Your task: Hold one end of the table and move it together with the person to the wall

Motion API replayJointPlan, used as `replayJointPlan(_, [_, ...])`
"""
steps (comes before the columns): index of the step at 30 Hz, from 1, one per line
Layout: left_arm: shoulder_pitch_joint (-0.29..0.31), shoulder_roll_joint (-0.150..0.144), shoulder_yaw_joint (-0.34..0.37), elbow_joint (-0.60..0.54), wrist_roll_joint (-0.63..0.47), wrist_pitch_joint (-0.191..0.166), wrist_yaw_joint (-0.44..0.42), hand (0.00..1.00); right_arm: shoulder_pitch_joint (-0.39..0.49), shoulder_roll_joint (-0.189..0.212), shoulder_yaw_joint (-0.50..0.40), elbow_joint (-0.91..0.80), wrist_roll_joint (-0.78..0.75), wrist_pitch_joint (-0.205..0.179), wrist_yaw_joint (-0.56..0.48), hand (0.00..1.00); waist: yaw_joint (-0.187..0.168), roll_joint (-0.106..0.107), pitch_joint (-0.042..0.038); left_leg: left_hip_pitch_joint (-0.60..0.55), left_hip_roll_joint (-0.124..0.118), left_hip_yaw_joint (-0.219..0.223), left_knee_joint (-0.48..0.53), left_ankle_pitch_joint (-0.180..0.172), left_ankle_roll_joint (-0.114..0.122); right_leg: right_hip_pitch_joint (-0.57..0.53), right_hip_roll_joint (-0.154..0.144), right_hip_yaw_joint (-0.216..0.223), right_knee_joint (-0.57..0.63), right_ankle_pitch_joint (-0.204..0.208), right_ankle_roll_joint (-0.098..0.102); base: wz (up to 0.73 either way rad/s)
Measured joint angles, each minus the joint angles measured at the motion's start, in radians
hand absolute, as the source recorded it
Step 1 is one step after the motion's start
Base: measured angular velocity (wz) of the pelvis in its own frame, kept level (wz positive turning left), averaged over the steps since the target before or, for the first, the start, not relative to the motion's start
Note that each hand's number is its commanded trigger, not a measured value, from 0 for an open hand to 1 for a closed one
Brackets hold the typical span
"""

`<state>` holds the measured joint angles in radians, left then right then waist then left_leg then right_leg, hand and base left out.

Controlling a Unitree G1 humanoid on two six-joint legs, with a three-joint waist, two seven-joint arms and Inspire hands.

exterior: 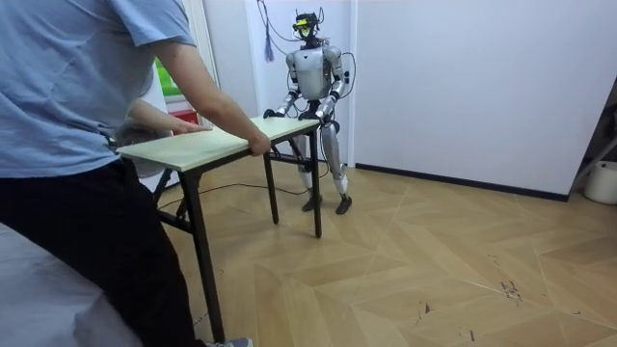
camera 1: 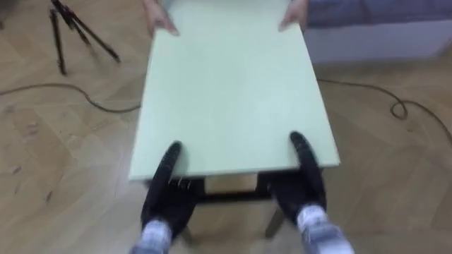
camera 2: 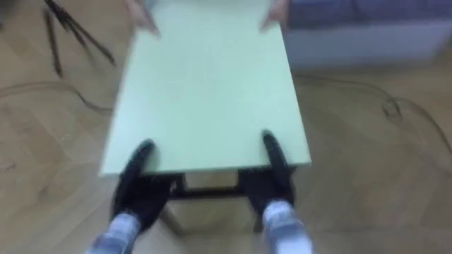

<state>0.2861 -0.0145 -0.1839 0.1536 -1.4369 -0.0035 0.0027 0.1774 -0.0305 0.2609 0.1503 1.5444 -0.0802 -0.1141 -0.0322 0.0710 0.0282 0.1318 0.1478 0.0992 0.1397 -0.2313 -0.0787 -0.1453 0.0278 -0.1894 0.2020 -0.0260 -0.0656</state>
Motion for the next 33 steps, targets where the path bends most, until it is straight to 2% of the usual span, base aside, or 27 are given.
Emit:
replayJointPlan(1, [-0.003,0.001,-0.012,-0.008,0.002,-0.001,0.005,1.0,0.002,-0.009,0.0,-0.008,0.017,-0.017,0.002,1.0,-0.009,-0.012,0.0027,-0.003,-0.009,0.019,-0.025,0.017,-0.004,0.01,-0.005,0.002,0.004,0.0,0.0,0.71])
replayJointPlan(2, [-0.006,0.003,-0.016,-0.014,0.002,-0.004,0.005,1.0,0.002,-0.011,-0.001,-0.014,0.025,-0.018,0.002,1.0,-0.017,-0.019,0.0031,-0.011,-0.01,0.035,-0.033,0.021,0.0,0.013,-0.006,0.004,0.004,-0.002,0.002,0.54])
replayJointPlan(3, [-0.013,0.004,-0.024,-0.027,0.011,-0.009,0.006,1.0,0.005,-0.013,-0.009,-0.022,0.031,-0.022,0.003,1.0,-0.02,-0.033,0.001,-0.018,-0.016,0.059,-0.029,0.023,0.003,0.013,-0.008,0.002,0.003,-0.008,0.013,0.39])
replayJointPlan(4, [-0.022,0.004,-0.03,-0.035,0.019,-0.013,0.007,1.0,0.006,-0.009,-0.01,-0.03,0.035,-0.03,0.004,1.0,-0.017,-0.044,0.0011,-0.019,-0.022,0.063,-0.025,0.023,0.004,0.011,-0.011,-0.001,0.001,-0.011,0.017,0.21])
replayJointPlan(5, [-0.024,0.004,-0.029,-0.034,0.019,-0.013,0.007,1.0,0.006,-0.01,-0.012,-0.032,0.038,-0.031,0.004,1.0,-0.013,-0.046,0.0002,-0.02,-0.026,0.064,-0.024,0.022,0.004,0.011,-0.01,-0.001,0.001,-0.011,0.017,0.0])
replayJointPlan(7, [-0.024,0.009,-0.03,-0.035,0.021,-0.012,0.006,1.0,0.011,-0.012,-0.013,-0.034,0.04,-0.03,0.004,1.0,-0.01,-0.045,0.0001,-0.021,-0.039,0.066,-0.017,0.023,0.008,0.018,-0.019,-0.001,0.001,-0.014,0.021,-0.02])
replayJointPlan(10, [-0.022,0.022,-0.043,-0.036,0.026,-0.013,0.002,1.0,0.029,-0.015,-0.013,-0.044,0.04,-0.036,0.004,1.0,-0.011,-0.043,-0.0008,-0.02,-0.044,0.067,-0.008,0.016,0.019,0.023,-0.025,-0.005,0.005,-0.019,0.027,0.06])
replayJointPlan(15, [-0.01,0.035,-0.059,-0.035,0.028,-0.013,0.0,1.0,0.058,-0.024,-0.009,-0.057,0.054,-0.038,0.004,1.0,-0.002,-0.044,-0.002,-0.016,-0.049,0.066,-0.005,0.015,0.02,0.025,-0.031,-0.001,0.021,-0.018,0.028,0.01])
replayJointPlan(27, [-0.005,0.041,-0.094,-0.035,0.023,-0.033,0.0,1.0,0.085,-0.048,0.031,-0.086,0.066,-0.098,0.005,1.0,0.009,-0.043,-0.0027,-0.024,-0.049,0.066,0.019,0.016,0.021,0.026,-0.032,0.0,0.023,-0.017,0.026,0.0])
replayJointPlan(30, [-0.005,0.043,-0.098,-0.035,0.024,-0.034,0.0,1.0,0.087,-0.047,0.034,-0.086,0.066,-0.102,0.011,1.0,0.009,-0.046,-0.0037,-0.048,-0.046,0.064,0.056,0.015,0.019,0.023,-0.036,-0.008,0.028,-0.024,0.025,0.1])
replayJointPlan(31, [-0.005,0.043,-0.102,-0.035,0.023,-0.036,-0.001,1.0,0.089,-0.047,0.03,-0.086,0.066,-0.102,0.017,1.0,0.008,-0.049,-0.0051,-0.072,-0.043,0.065,0.097,0.007,0.012,0.013,-0.038,-0.008,0.041,-0.039,0.024,0.14])
replayJointPlan(33, [-0.005,0.046,-0.104,-0.035,0.023,-0.038,-0.002,1.0,0.09,-0.047,0.029,-0.084,0.067,-0.102,0.02,1.0,0.013,-0.056,-0.0082,-0.116,-0.029,0.064,0.177,-0.003,0.004,-0.007,-0.036,-0.011,0.064,-0.051,0.01,0.07])
